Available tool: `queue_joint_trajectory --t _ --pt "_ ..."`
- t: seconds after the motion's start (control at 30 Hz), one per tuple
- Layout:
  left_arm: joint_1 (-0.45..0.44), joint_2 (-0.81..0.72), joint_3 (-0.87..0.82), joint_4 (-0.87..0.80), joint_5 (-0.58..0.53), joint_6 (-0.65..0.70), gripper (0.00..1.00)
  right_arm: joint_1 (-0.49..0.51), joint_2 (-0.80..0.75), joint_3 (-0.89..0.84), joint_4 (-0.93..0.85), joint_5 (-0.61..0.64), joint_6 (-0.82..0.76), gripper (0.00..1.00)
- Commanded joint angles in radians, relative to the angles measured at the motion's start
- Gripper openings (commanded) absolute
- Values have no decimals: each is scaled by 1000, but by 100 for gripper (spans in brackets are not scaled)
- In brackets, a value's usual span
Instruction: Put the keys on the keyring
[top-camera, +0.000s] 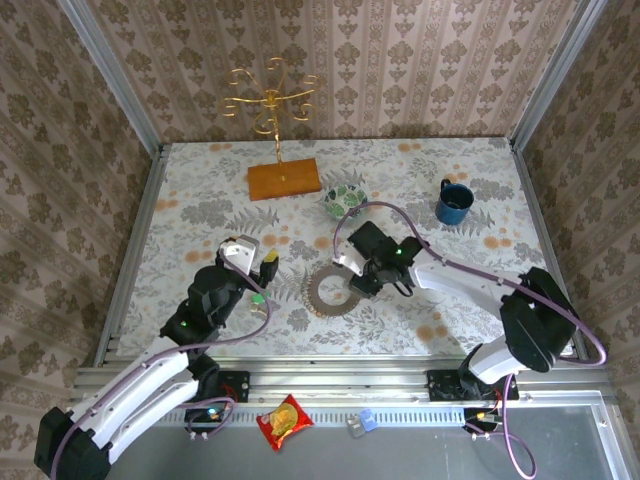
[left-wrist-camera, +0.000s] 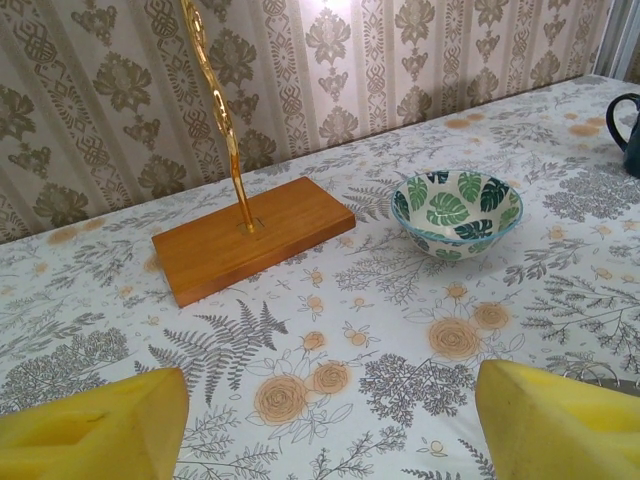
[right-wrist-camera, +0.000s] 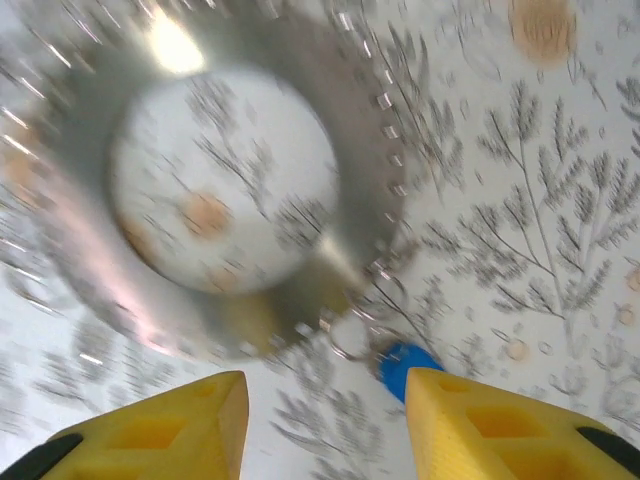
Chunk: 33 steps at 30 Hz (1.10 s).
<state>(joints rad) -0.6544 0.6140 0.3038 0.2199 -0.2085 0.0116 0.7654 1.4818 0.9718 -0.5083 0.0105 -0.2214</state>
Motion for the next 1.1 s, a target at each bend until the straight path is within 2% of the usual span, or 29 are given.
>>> queue_joint_trajectory --t 0.0,0.13,0.27,0.5,1.07 --pt "6 12 7 62 13 -62 76 58 -26 -51 62 -59 410 48" --pt "6 41 -6 97 21 -102 76 68 -8 -59 45 -58 686 47" --pt "4 67 -8 105 27 -125 75 69 4 -103 98 -89 784 45" --pt "4 76 -9 98 34 -147 75 68 94 -110 118 -205 796 42" --pt "4 69 -14 91 37 -146 75 69 154 -115 104 -236 774 27"
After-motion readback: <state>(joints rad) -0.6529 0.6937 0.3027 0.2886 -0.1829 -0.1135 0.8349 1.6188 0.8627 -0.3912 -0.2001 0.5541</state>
